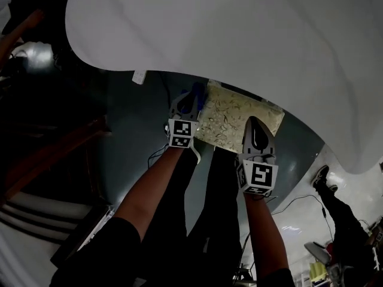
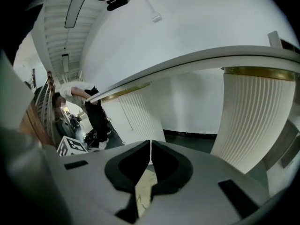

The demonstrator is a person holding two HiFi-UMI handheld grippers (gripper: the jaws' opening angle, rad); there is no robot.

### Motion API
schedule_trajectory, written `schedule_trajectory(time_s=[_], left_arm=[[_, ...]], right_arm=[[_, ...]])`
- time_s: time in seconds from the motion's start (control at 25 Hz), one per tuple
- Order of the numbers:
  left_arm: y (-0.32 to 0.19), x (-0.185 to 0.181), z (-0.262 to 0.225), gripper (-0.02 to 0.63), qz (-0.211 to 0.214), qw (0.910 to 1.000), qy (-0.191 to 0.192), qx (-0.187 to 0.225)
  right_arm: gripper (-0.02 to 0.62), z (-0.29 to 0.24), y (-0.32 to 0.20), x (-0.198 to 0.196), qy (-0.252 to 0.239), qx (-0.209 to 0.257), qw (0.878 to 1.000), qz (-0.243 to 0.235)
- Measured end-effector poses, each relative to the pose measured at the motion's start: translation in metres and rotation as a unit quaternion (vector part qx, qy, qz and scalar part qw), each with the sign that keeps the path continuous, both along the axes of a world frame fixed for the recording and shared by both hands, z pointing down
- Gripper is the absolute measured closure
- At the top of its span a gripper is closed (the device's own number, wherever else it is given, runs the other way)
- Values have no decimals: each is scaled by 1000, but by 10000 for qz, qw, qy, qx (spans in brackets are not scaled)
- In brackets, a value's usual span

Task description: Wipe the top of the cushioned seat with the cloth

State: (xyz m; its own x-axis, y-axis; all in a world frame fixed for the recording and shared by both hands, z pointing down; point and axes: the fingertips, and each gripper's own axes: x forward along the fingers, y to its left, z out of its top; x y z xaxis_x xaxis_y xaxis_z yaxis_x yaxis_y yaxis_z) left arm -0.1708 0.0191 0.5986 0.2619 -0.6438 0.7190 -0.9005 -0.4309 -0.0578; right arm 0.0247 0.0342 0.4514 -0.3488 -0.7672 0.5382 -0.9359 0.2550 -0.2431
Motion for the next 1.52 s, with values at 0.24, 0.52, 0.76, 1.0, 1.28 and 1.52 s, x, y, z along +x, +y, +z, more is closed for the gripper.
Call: schedule_trajectory(time_s=[0.24,0.52,0.76,1.0,1.28,1.52], left_arm=[[-3,17,10,555,277,9995,79,106],[-5,59,41,555,583,9982,-74,123],[-1,74,58,555,271,9984,463,-203],[4,86,59,555,350,9975,495,-374],[4,88,65,555,38,9970,615,-467],[9,112,60,555,165,9963,669,-516]], right_arm=[[557,15,25,17,70,-134,9999,-41],[557,15,32,18,-49,-28,9999,-161],[557,18,37,22,-212,-60,9996,-186],[557,25,38,41,-242,-204,9994,143],[557,20,33,56,-233,-151,9994,226],[557,24,34,74,-255,-191,9986,415]])
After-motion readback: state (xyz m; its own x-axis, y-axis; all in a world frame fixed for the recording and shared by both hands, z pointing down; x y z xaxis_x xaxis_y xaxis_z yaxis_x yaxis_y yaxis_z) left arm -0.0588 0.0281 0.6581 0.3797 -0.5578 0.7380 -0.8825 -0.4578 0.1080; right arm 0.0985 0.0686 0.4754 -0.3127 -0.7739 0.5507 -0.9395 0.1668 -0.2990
